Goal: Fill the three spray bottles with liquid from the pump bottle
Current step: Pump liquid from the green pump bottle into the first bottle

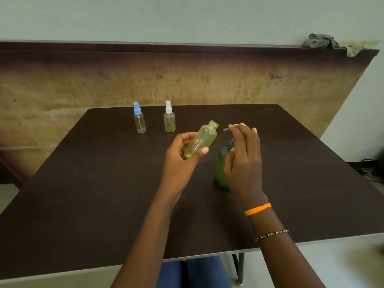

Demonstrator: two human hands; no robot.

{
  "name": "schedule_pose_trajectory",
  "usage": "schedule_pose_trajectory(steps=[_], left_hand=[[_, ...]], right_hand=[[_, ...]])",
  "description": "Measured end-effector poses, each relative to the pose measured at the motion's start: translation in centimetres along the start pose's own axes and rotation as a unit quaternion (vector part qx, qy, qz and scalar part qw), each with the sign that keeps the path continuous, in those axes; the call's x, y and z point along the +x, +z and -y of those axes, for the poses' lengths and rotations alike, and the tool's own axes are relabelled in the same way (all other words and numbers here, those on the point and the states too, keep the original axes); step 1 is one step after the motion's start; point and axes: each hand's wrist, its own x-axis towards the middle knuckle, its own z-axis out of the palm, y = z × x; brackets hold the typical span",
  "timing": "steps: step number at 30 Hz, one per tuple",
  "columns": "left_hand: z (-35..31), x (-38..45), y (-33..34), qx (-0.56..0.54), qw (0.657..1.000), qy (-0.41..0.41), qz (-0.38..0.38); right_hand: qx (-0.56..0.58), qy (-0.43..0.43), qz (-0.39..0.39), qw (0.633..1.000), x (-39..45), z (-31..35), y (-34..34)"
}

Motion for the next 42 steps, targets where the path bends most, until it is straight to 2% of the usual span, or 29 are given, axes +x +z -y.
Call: schedule_pose_trajectory(steps=[10, 22, 29, 37, 42], left_hand=[[0.4, 0.1, 0.1, 0.029, 0.999, -0.002, 0.023], [0.1, 0.6, 0.6, 0.018, 0.999, 0.008, 0.032], [-0.6, 0.5, 0.3, 0.013, 0.999, 0.017, 0.024], [-0.5, 0.3, 0.4, 0.029, 0.999, 0.010, 0.025], [-0.9, 0.2, 0.3, 0.023, 0.999, 0.017, 0.023]], right_hand=[[-0.018, 0.028, -0.014, 0.999, -0.1, 0.3, 1.0], [-0.016, 0.019, -0.087, 0.996, -0.1, 0.0, 1.8], [0.001, 0.024, -0.056, 0.998, 0.6, 1.0, 1.5], [-0.026, 0.018, -0.085, 0.996, 0.2, 0.0, 1.6], [0.016, 0.020, -0.064, 0.998, 1.4, 0.2, 0.1]])
